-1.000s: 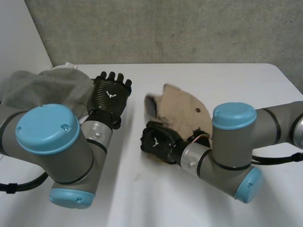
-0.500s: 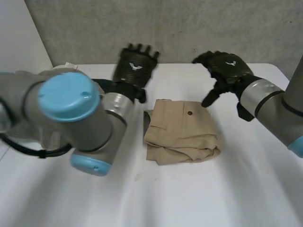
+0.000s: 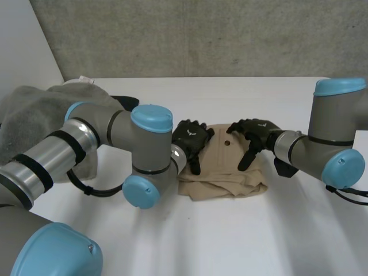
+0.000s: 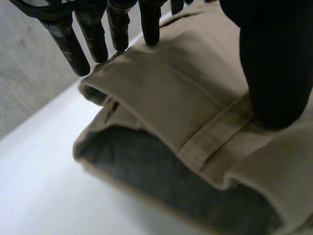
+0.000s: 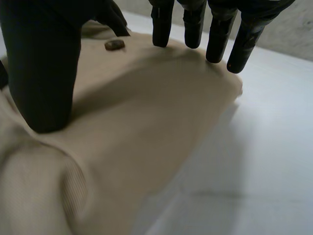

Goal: Fold the laundry.

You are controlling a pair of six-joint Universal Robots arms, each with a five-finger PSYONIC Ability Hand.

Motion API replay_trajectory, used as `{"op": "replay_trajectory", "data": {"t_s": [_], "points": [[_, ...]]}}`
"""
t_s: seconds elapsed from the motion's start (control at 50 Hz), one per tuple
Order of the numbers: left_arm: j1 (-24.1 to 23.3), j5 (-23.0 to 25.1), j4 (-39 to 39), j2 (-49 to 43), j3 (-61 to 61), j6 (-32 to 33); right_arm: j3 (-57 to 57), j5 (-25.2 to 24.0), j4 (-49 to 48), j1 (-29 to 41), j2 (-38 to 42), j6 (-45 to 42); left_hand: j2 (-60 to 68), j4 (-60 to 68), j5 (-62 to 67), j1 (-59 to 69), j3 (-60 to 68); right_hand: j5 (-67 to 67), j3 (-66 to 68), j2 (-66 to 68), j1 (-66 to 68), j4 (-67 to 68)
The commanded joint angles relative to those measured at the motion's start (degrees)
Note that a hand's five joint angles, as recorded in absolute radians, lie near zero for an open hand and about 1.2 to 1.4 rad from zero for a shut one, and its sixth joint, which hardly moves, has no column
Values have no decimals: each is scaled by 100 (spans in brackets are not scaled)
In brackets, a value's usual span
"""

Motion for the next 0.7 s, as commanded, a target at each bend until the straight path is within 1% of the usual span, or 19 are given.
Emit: {"op": "replay_trajectory", "data": {"t_s": [0.02, 0.12, 0.3, 0.36, 0.38, 0.44, 0.46, 0.48, 0.52, 0.54, 0.56, 0.62, 0.64, 0.68, 0.7], "points": [[84, -310, -244, 44, -134, 84, -29, 135, 72, 3, 249, -861, 105, 96, 2, 172, 59, -387, -193, -265, -171, -339], [84, -275, -349, 88, -187, 163, -37, 284, 29, 12, 249, -1221, 89, 79, -14, 156, 42, -387, -193, -265, -171, -339], [58, -266, -455, 334, -222, 163, -29, 548, 11, 12, 144, -1406, -12, -22, -115, 55, -59, -387, -193, -265, -171, -339], [40, -188, -455, 702, -371, 128, 85, 557, -68, 12, -242, -1459, -29, -39, -132, 38, -76, -387, -193, -265, -171, -339], [58, -161, -437, 834, -458, 119, 208, 574, -225, 12, -513, -1459, -46, -56, -149, 21, -92, -387, -193, -265, -171, -339], [84, 14, -367, 1493, -924, 101, 550, 610, -585, -14, -945, -1406, -147, -156, -250, -79, -193, -387, -193, -265, -171, -339], [84, 67, -332, 1660, -1038, 101, 847, 679, -874, -40, -1251, -1398, -147, -157, -250, -80, -193, -387, -193, -265, -171, -339], [84, 198, -219, 1966, -1265, 101, 990, 741, -1016, -49, -1393, -1389, -152, -161, -255, -84, -198, -387, -193, -265, -171, -339], [84, 339, -95, 2231, -1513, 101, 1297, 934, -1254, -58, -1657, -1284, -152, -161, -255, -84, -198, -387, -193, -265, -171, -339], [84, 401, -42, 2363, -1644, 101, 1612, 1161, -1437, -58, -1850, -1083, -152, -161, -255, -84, -198, -387, -193, -265, -171, -339], [84, 532, 45, 2626, -1907, 84, 1763, 1259, -1500, -67, -1939, -951, -152, -161, -255, -84, -198, -387, -193, -265, -171, -339], [154, 682, 90, 3084, -2277, 75, 2316, 1427, -1571, -146, -2211, -451, -152, -161, -255, -84, -198, -387, -193, -265, -171, -339], [198, 770, 81, 3372, -2505, 58, 2475, 1418, -1571, -198, -2264, -301, -152, -161, -255, -84, -198, -387, -193, -265, -171, -339], [225, 849, 99, 3611, -2752, 14, 2721, 1383, -1562, -260, -2335, -80, -152, -161, -255, -84, -198, -387, -193, -265, -171, -339], [242, 963, 108, 3813, -2971, -65, 2983, 1279, -1571, -330, -2387, 130, -152, -161, -255, -84, -198, -387, -193, -265, -171, -339]]}}
